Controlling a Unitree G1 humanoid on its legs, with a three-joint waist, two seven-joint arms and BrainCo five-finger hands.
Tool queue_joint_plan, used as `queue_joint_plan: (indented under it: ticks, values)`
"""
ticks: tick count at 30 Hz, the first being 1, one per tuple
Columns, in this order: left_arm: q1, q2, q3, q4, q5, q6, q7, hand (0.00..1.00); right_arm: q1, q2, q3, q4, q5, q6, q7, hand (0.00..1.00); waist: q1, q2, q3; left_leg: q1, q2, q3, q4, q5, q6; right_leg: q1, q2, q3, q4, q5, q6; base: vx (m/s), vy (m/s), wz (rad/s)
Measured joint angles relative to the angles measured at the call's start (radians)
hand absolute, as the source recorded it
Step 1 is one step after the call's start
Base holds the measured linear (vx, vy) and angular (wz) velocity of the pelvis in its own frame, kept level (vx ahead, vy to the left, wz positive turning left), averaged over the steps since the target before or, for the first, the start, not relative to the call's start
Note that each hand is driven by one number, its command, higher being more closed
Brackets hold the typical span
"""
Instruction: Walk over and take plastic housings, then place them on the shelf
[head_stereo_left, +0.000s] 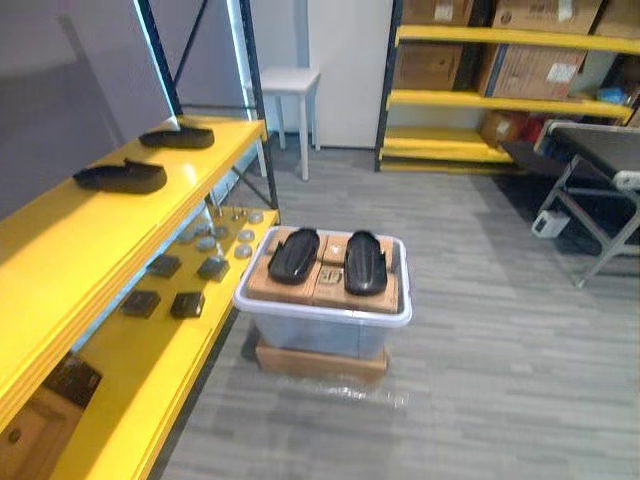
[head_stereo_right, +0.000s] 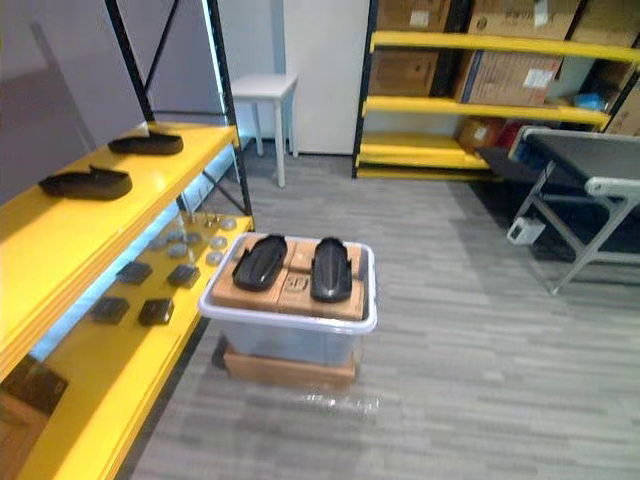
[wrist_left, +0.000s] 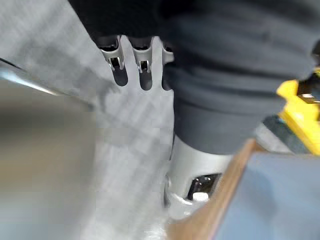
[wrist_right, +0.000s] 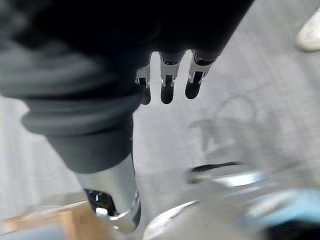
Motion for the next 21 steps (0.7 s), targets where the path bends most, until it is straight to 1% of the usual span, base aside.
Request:
queue_joint_plan:
  ticks: [1,2,3,4,5,6,7,8,9,10,11,12,13,14,16,17,18,19,20,21]
  values:
    - [0.008,0.004,0.002,0.003,-0.021,-0.002,-0.001,0.00,-0.021,0.000,-0.001,0.000,0.015,0.000,-0.005,0.00,0.014,-0.001,0.003,-0.059,0.002,0.049,-0.056,-0.041,0.018,0.045,-0.010,0.028,-0.036,-0.002,0.003,0.52,-0.002,-0.67]
    - [0.016,0.008,0.001,0.007,-0.028,-0.003,-0.001,0.00,-0.035,0.002,0.000,0.003,0.017,0.000,-0.007,0.00,0.016,-0.002,0.004,-0.085,-0.003,0.070,-0.113,-0.062,0.028,0.066,-0.019,0.044,-0.052,-0.005,0.009,0.48,0.071,-0.69]
    - [0.031,0.014,0.003,0.016,-0.046,-0.005,-0.002,0.00,-0.056,0.012,-0.001,0.003,0.018,0.000,-0.012,0.00,0.018,-0.012,0.010,-0.106,-0.030,0.098,-0.299,-0.081,0.032,0.103,-0.052,0.069,-0.071,-0.026,0.037,0.44,0.142,-0.67]
    - [0.054,0.013,-0.003,0.020,-0.045,0.000,-0.002,0.00,-0.065,0.011,0.000,-0.004,0.020,-0.002,-0.013,0.00,0.016,-0.009,0.008,-0.086,-0.068,0.093,-0.599,-0.066,0.044,0.125,-0.078,0.080,-0.084,-0.050,0.060,0.42,0.174,-0.61]
    - [0.070,0.010,-0.005,0.023,-0.045,0.000,-0.004,0.00,-0.067,0.009,0.003,-0.005,0.022,-0.002,-0.014,0.00,0.014,0.001,0.002,-0.076,-0.081,0.085,-0.744,-0.052,0.059,0.140,-0.080,0.088,-0.094,-0.063,0.071,0.42,0.235,-0.53]
    - [0.091,0.014,-0.018,0.040,-0.042,0.005,-0.001,0.00,-0.062,0.008,0.037,-0.003,0.025,-0.001,-0.022,0.00,0.025,-0.002,-0.009,-0.061,-0.113,0.058,-0.806,0.072,0.102,0.156,-0.097,0.108,-0.094,-0.093,0.092,0.46,0.236,-0.30]
    - [0.105,0.036,-0.027,0.047,-0.036,0.008,0.000,0.00,-0.053,0.021,0.070,-0.008,0.029,-0.001,-0.026,0.00,0.026,-0.036,-0.030,-0.059,-0.162,0.057,-0.806,0.047,0.109,0.154,-0.143,0.115,-0.082,-0.121,0.116,0.48,0.218,-0.15]
    - [0.103,0.049,-0.040,0.051,-0.034,0.009,0.001,0.00,-0.055,0.020,0.079,-0.010,0.029,-0.002,-0.026,0.00,0.022,-0.048,-0.027,-0.064,-0.176,0.055,-0.795,0.026,0.124,0.151,-0.158,0.114,-0.058,-0.136,0.123,0.49,0.163,0.10]
    - [0.096,0.054,-0.049,0.061,-0.034,0.012,0.001,0.00,-0.058,0.014,0.079,-0.013,0.030,-0.001,-0.028,0.00,0.021,-0.048,-0.025,-0.064,-0.182,0.054,-0.780,0.002,0.137,0.124,-0.166,0.112,0.017,-0.150,0.141,0.46,0.177,0.11]
    - [0.093,0.057,-0.070,0.061,-0.035,0.014,0.001,0.00,-0.046,0.016,0.110,-0.074,0.031,-0.001,-0.037,0.00,0.021,-0.037,-0.023,-0.024,-0.176,0.050,-0.800,-0.014,0.139,0.017,-0.164,0.119,0.275,-0.158,0.163,0.52,0.240,0.05]
    - [0.094,0.066,-0.083,0.061,-0.035,0.014,0.001,0.00,-0.043,0.021,0.130,-0.110,0.031,-0.002,-0.042,0.00,0.019,-0.042,-0.014,0.002,-0.174,0.049,-0.814,-0.015,0.141,-0.041,-0.166,0.123,0.417,-0.146,0.191,0.48,0.215,0.18]
    - [0.086,0.096,-0.115,0.060,-0.036,0.019,0.002,0.00,-0.031,0.027,0.188,-0.207,0.027,-0.001,-0.045,0.00,0.002,-0.050,0.006,0.061,-0.172,0.041,-0.828,-0.025,0.148,-0.144,-0.172,0.150,0.657,-0.158,0.268,0.39,0.132,0.27]
    - [0.081,0.106,-0.129,0.058,-0.036,0.021,0.003,0.00,-0.023,0.026,0.205,-0.244,0.022,-0.002,-0.048,0.00,0.000,-0.054,0.007,0.080,-0.171,0.039,-0.833,-0.027,0.147,-0.165,-0.173,0.152,0.684,-0.166,0.266,0.38,0.056,0.39]
    - [0.070,0.118,-0.153,0.044,-0.043,0.020,0.005,0.00,0.004,0.024,0.241,-0.361,0.009,-0.003,-0.060,0.00,0.000,-0.057,0.005,0.134,-0.170,0.031,-0.874,-0.027,0.146,-0.202,-0.183,0.141,0.656,-0.184,0.251,0.38,0.019,0.33]
    - [0.065,0.125,-0.156,0.010,-0.063,0.013,0.013,0.00,0.013,0.025,0.273,-0.473,-0.006,-0.015,-0.069,0.00,-0.013,-0.054,0.004,0.171,-0.160,0.012,-0.917,-0.027,0.145,-0.234,-0.182,0.134,0.522,-0.189,0.241,0.38,-0.035,0.36]
    - [0.048,0.130,-0.155,0.004,-0.080,0.003,0.022,0.00,0.014,0.026,0.284,-0.547,-0.029,-0.021,-0.079,0.00,-0.013,-0.055,0.003,0.176,-0.150,-0.003,-0.930,-0.028,0.138,-0.261,-0.177,0.154,0.390,-0.179,0.230,0.38,-0.135,0.46]
    - [0.037,0.133,-0.155,0.000,-0.096,-0.004,0.027,0.00,0.014,0.028,0.282,-0.602,-0.037,-0.022,-0.088,0.00,-0.012,-0.062,0.000,0.180,-0.153,-0.019,-0.937,-0.037,0.118,-0.271,-0.175,0.179,0.234,-0.111,0.206,0.38,-0.162,0.45]
    - [0.038,0.136,-0.156,-0.003,-0.096,-0.005,0.028,0.00,0.014,0.032,0.282,-0.620,-0.044,-0.022,-0.095,0.00,-0.010,-0.077,-0.001,0.191,-0.165,-0.028,-0.943,-0.042,0.109,-0.272,-0.184,0.189,0.178,-0.031,0.209,0.37,-0.238,0.52]
    - [0.034,0.130,-0.153,0.009,-0.095,-0.005,0.036,0.00,0.009,0.032,0.282,-0.632,-0.070,-0.023,-0.110,0.00,-0.012,-0.089,0.002,0.218,-0.176,-0.051,-0.955,-0.057,0.087,-0.267,-0.198,0.176,0.175,0.057,0.194,0.33,-0.247,0.40]
    - [0.046,0.099,-0.157,0.013,-0.091,-0.005,0.040,0.00,0.001,0.020,0.283,-0.643,-0.101,-0.021,-0.122,0.00,-0.009,-0.055,-0.012,0.218,-0.146,-0.058,-0.972,-0.046,0.076,-0.261,-0.173,0.157,0.167,0.061,0.190,0.32,-0.241,0.33]
